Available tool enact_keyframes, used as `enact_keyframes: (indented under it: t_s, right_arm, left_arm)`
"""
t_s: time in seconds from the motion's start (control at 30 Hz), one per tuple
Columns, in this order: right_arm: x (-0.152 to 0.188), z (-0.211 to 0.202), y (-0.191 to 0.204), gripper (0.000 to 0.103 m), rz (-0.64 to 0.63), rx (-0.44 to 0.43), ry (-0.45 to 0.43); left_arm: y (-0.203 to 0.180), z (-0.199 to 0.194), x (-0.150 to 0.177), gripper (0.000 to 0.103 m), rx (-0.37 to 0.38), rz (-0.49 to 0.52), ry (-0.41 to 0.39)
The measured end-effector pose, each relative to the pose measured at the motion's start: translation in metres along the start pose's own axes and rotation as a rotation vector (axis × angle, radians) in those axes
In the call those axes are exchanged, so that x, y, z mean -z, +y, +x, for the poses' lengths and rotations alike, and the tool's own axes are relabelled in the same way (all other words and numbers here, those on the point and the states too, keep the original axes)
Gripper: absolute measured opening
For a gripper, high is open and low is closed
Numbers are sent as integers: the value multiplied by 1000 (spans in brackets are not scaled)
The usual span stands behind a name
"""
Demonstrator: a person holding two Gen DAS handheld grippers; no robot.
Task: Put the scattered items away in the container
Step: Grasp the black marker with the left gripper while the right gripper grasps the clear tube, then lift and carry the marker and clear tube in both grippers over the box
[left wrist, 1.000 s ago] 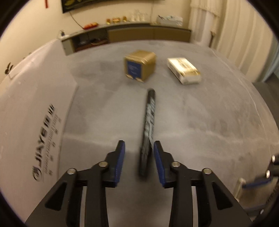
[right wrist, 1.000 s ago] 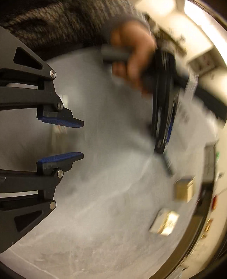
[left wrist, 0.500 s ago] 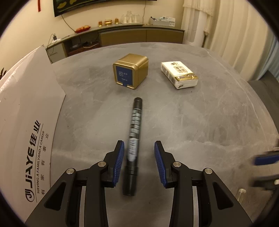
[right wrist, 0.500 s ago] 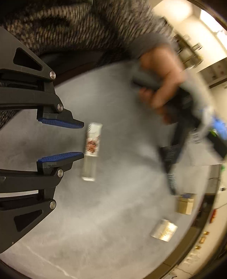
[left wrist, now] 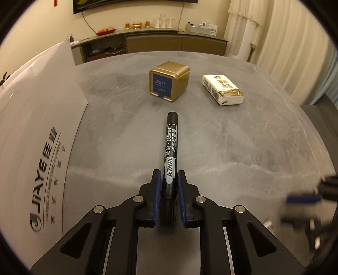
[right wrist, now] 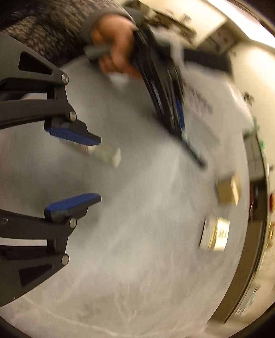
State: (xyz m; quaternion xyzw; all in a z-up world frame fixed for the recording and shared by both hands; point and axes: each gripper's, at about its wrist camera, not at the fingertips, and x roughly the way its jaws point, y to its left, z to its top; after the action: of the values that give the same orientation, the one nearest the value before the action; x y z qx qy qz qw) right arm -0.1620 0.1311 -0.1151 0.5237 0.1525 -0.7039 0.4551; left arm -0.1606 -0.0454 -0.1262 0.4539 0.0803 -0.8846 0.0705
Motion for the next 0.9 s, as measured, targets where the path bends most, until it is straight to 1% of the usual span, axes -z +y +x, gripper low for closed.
enact_keyframes:
  t_s: [0.07, 0.1, 0.13, 0.17, 0.2, 0.23, 0.3, 0.37, 0.4, 0.43, 0.47, 0.53, 0.57, 0.63, 0.67, 0.7, 0.73, 0.8, 0.9]
  right_arm:
    - [6, 14, 22, 49, -54, 16, 19]
    - [4, 18, 27, 36, -84, 54, 10]
    - [2, 23, 31, 25, -114, 91, 2]
    - [0, 27, 35, 20, -138, 126, -6]
    - [-5, 28, 32, 20, -126, 144, -10]
    - [-11, 29, 28, 20, -110, 173, -27]
    - [-25, 32, 16, 21, -69, 238, -58]
    - [-40, 34, 1, 21, -3, 269, -73]
    - [-45, 35, -2, 21, 8, 274, -76]
    - [-48, 36, -4, 21, 20, 280, -80]
    - [-52, 37, -3, 21, 26, 280, -82]
    - [-56, 39, -1, 25, 30, 279, -87]
    - [-56, 40, 0, 29, 28, 278, -91]
    - [-56, 44, 0, 30, 11, 288, -95]
    - [-57, 47, 2, 28, 2, 301, -94]
    - [-56, 43, 3, 21, 8, 301, -94]
    - [-57, 41, 3, 21, 19, 291, -98]
    - [-59, 39, 2, 21, 40, 272, -104]
    - [-65, 36, -2, 21, 63, 243, -126]
  left_arm:
    - [3, -3, 5, 17, 9, -3, 0]
    - [4, -4, 7, 17, 10, -3, -3]
    - [7, -5, 7, 17, 8, -5, -5]
    - [8, -4, 7, 17, 6, -4, -7]
    - [9, -3, 6, 23, 4, -1, -8]
    - [9, -2, 4, 31, 7, -1, -11]
    - [8, 2, -1, 33, 16, -3, -19]
    - [7, 5, -5, 33, 28, 1, -24]
    - [5, 6, -6, 32, 36, 8, -25]
    - [4, 6, -5, 22, 42, 12, -22]
    - [3, 5, -4, 16, 46, 14, -18]
    - [4, 1, 0, 14, 65, -10, -5]
    - [5, -1, 3, 14, 79, -28, 4]
    - [8, -7, 11, 15, 97, -43, 14]
    - [10, -10, 14, 15, 89, -47, 11]
    - [12, -11, 15, 17, 72, -45, 3]
    - [14, -12, 16, 29, 53, -41, -5]
    - [21, -11, 15, 48, 19, -43, -23]
    - [26, -7, 10, 48, 57, -42, -46]
